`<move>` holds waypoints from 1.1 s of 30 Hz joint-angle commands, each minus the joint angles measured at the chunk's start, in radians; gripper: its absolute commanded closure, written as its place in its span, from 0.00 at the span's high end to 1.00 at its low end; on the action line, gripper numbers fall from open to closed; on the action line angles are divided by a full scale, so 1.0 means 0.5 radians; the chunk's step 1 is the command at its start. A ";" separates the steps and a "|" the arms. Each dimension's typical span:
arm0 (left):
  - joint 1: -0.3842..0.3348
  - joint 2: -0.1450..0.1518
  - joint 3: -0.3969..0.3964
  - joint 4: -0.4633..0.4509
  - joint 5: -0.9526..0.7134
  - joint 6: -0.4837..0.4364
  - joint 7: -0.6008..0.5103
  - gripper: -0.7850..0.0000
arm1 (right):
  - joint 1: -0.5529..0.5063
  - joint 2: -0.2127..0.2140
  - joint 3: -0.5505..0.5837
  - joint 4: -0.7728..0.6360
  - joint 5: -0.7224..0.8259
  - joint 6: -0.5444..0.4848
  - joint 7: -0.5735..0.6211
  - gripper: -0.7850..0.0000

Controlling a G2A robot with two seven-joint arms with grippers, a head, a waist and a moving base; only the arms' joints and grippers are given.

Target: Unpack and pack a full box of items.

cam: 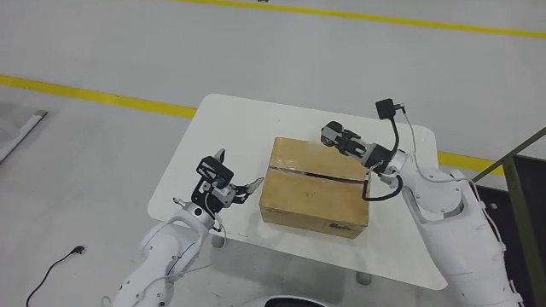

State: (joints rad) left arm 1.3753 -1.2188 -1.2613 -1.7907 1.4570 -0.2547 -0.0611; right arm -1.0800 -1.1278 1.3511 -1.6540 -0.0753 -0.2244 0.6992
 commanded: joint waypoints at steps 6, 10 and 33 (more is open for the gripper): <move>-0.012 -0.010 0.049 0.030 -0.072 -0.014 0.017 1.00 | -0.003 -0.002 -0.037 -0.051 -0.033 0.028 -0.010 0.00; -0.149 -0.042 0.211 0.120 -0.198 -0.094 0.020 1.00 | 0.093 -0.013 -0.130 -0.056 -0.119 0.069 0.004 0.00; -0.685 -0.249 0.704 0.713 -0.786 0.138 -0.092 0.51 | 0.283 -0.052 -0.352 0.003 -0.215 0.274 -0.003 0.00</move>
State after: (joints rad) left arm 1.0339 -1.3418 -0.9117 -1.4404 1.0597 -0.1921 -0.1093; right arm -0.9383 -1.1540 1.1750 -1.6537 -0.1825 -0.0896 0.6957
